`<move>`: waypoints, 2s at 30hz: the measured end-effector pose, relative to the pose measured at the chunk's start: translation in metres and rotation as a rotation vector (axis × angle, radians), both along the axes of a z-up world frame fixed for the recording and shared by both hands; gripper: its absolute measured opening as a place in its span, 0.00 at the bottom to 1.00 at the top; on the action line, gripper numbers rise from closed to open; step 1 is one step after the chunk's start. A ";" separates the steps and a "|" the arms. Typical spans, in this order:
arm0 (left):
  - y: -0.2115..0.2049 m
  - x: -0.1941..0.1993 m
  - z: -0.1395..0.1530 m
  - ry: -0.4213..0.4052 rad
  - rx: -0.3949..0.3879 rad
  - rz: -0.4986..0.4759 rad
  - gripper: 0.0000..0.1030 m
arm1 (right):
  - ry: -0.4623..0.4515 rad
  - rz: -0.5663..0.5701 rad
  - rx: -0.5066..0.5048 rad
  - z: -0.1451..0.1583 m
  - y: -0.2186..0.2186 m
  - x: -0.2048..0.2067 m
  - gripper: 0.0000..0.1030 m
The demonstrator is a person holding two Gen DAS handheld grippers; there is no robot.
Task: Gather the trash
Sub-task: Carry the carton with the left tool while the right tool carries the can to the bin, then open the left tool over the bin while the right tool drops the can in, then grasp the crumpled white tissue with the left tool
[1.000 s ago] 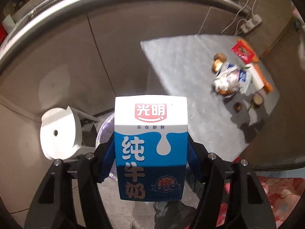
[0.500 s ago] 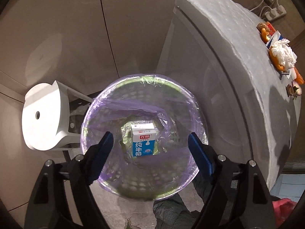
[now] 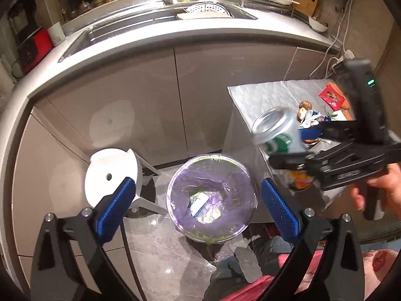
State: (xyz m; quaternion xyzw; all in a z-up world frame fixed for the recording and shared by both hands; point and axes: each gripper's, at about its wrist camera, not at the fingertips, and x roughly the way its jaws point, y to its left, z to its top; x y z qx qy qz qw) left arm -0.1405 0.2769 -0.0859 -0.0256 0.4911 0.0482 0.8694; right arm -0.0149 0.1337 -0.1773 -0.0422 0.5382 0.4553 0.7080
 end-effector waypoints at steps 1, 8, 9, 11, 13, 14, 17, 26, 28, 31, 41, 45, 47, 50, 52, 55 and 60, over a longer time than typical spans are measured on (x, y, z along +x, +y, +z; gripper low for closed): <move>-0.001 -0.004 0.006 -0.002 0.010 0.013 0.93 | 0.005 0.010 -0.022 -0.012 0.008 -0.002 0.80; -0.001 -0.017 0.021 -0.004 0.028 0.065 0.93 | 0.083 0.052 -0.158 -0.095 0.059 -0.012 0.80; -0.001 -0.016 0.020 0.002 0.028 0.072 0.93 | 0.089 0.056 -0.185 -0.107 0.065 -0.014 0.80; -0.001 -0.017 0.017 0.009 0.029 0.087 0.93 | 0.086 0.068 -0.241 -0.126 0.076 -0.017 0.80; 0.001 -0.017 0.017 0.010 0.027 0.090 0.93 | 0.073 0.082 -0.292 -0.142 0.084 -0.022 0.80; 0.001 -0.018 0.017 0.009 0.027 0.091 0.93 | 0.077 0.087 -0.315 -0.149 0.087 -0.022 0.81; 0.000 -0.019 0.018 0.002 0.032 0.087 0.93 | 0.087 0.088 -0.357 -0.159 0.090 -0.025 0.83; -0.017 -0.010 0.029 -0.036 0.049 0.027 0.93 | 0.059 -0.091 -0.107 -0.052 0.023 -0.008 0.93; -0.024 -0.006 0.031 -0.048 0.052 0.001 0.93 | 0.002 -0.169 -0.065 -0.017 -0.011 -0.004 0.95; -0.038 0.004 0.032 -0.057 0.046 -0.043 0.93 | -0.108 -0.280 -0.043 0.032 -0.064 -0.003 0.98; -0.110 0.053 0.016 -0.060 -0.005 -0.222 0.93 | -0.273 -0.557 -0.092 0.102 -0.212 -0.005 0.98; -0.146 0.079 -0.003 -0.064 -0.036 -0.307 0.93 | -0.270 -0.616 -0.116 0.099 -0.249 -0.003 0.98; -0.162 0.097 -0.018 -0.042 -0.053 -0.339 0.93 | -0.272 -0.635 -0.127 0.097 -0.263 -0.006 0.98; -0.183 0.123 -0.040 -0.011 -0.086 -0.384 0.93 | -0.278 -0.652 -0.155 0.097 -0.282 -0.005 0.98; -0.197 0.141 -0.057 0.021 -0.102 -0.407 0.93 | -0.285 -0.661 -0.174 0.098 -0.292 -0.004 0.98; -0.217 0.168 -0.081 0.076 -0.100 -0.428 0.93 | -0.294 -0.674 -0.198 0.100 -0.308 -0.003 0.98; -0.241 0.197 -0.113 0.161 -0.091 -0.439 0.72 | -0.279 -0.704 -0.203 0.095 -0.335 0.004 0.98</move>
